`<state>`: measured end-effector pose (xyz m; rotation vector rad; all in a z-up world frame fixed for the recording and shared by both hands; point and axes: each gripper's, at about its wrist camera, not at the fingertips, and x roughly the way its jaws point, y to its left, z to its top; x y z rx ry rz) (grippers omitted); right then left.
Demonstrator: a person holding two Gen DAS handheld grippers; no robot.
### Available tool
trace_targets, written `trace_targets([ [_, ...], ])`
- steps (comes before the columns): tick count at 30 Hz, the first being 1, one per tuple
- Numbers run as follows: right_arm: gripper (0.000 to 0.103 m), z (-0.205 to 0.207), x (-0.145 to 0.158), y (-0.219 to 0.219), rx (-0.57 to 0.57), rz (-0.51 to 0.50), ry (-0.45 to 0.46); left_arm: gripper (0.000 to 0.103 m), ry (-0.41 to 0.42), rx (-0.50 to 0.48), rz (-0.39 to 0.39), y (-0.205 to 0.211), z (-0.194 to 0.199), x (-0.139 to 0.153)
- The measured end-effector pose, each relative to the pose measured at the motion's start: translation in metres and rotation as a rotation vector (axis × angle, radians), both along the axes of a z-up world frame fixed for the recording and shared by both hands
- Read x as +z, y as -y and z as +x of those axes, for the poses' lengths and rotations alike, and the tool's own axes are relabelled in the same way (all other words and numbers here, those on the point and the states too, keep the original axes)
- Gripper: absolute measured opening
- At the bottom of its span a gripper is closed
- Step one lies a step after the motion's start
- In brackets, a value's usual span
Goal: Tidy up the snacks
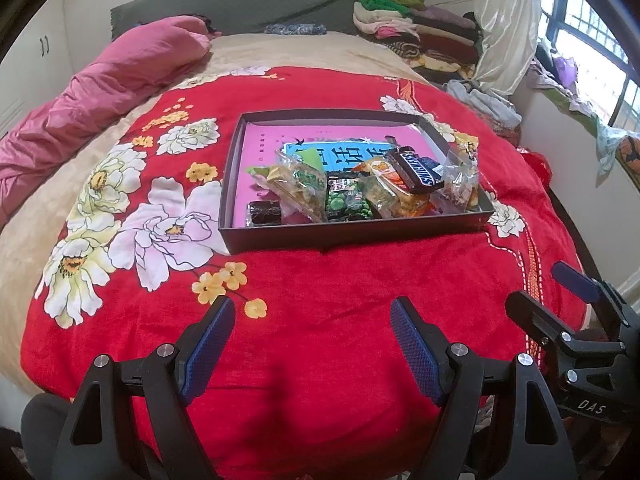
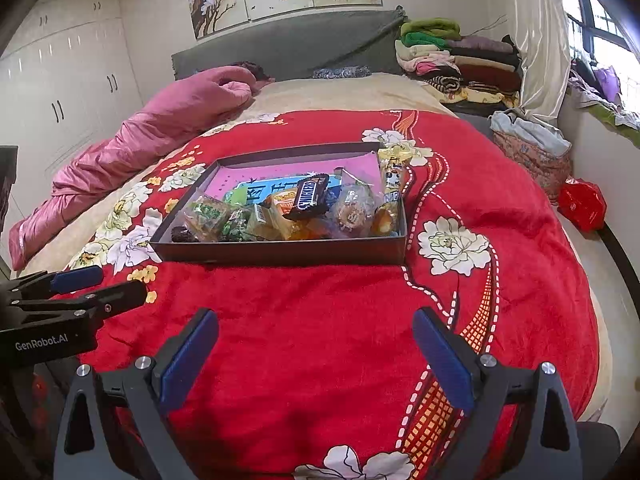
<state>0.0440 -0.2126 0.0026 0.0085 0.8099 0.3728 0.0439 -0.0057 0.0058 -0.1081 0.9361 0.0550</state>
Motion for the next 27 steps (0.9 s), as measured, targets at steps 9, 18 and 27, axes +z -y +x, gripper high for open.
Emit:
trace_targets([
  [9,0.098,0.0014,-0.0022,0.0007,0.000,-0.005,-0.003,0.081,-0.002,0.005,0.010,0.0006,0.0007,-0.0009],
  [18,0.098,0.0007,-0.0030,0.0000,0.003,-0.006,-0.002,0.081,-0.004,0.014,0.013,-0.0012,0.0008,-0.0020],
  [27,0.098,0.0008,-0.0032,-0.0005,0.004,-0.007,-0.001,0.081,-0.018,0.054,0.022,-0.0055,0.0028,-0.0048],
])
